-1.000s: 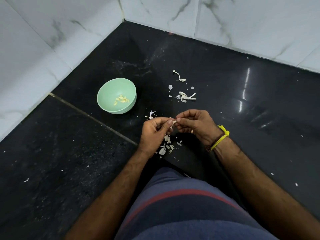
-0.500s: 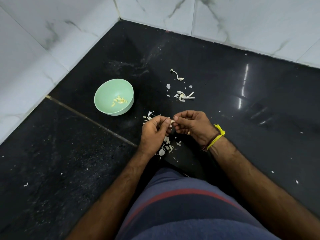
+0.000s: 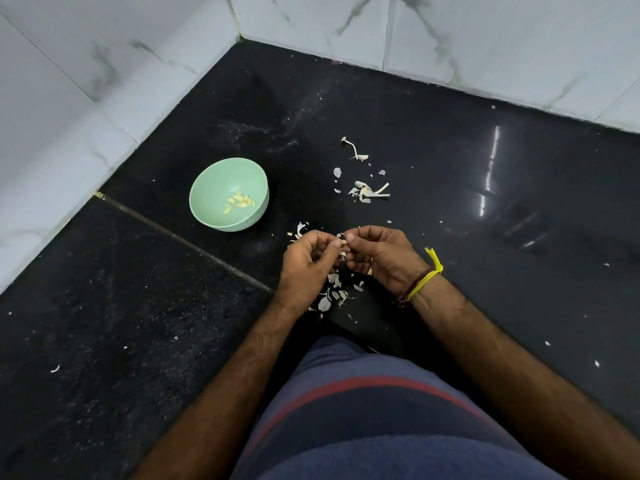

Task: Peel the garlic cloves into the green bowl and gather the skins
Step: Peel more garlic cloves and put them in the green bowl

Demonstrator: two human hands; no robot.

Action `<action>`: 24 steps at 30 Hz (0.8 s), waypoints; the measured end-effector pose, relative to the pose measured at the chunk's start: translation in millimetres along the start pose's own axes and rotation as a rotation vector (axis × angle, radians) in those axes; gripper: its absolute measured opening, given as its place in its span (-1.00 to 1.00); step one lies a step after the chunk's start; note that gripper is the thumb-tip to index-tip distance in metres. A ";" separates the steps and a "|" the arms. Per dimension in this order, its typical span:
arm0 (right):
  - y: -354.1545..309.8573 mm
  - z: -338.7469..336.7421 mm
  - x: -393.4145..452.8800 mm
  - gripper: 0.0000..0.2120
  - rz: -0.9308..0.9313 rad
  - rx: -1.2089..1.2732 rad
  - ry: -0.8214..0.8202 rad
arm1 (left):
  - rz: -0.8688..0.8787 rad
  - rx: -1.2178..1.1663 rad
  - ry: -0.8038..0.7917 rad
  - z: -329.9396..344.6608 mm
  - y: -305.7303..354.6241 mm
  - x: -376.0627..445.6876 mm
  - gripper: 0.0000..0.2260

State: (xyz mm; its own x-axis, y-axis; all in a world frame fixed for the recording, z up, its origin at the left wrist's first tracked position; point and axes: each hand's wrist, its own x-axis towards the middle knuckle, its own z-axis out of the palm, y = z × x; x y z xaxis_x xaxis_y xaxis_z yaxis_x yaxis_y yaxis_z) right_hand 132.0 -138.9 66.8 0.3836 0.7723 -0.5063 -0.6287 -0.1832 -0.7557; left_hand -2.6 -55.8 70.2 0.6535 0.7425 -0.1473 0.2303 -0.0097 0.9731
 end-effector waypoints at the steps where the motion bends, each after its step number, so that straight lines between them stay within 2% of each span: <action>1: 2.6 2.1 -0.1 -0.94 -0.047 -0.022 0.026 | -0.020 -0.014 0.002 0.6 -0.2 0.1 -0.89; 6: 14.5 11.8 -0.5 -0.91 -0.291 -0.173 0.139 | -0.119 -0.159 0.040 3.7 0.1 -1.0 -0.88; 12: 14.4 8.0 -5.1 -0.84 -0.332 -0.258 0.024 | -0.155 -0.243 0.051 0.4 4.3 -0.4 -0.89; 16: 12.6 5.4 -2.9 -0.89 -0.363 -0.286 0.077 | -0.171 -0.244 0.023 2.0 4.6 -1.8 -0.91; 24: 15.8 1.1 2.2 -0.91 -0.343 -0.198 0.077 | -0.186 -0.261 0.059 6.3 9.1 -1.7 -0.93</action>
State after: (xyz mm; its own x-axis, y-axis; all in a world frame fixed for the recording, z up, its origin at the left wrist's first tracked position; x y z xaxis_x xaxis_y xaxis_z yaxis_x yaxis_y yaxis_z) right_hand 122.1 -139.5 54.2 0.6025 0.7627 -0.2352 -0.3164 -0.0423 -0.9477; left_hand 2.9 -61.4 78.2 0.5730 0.7528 -0.3240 0.1444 0.2964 0.9441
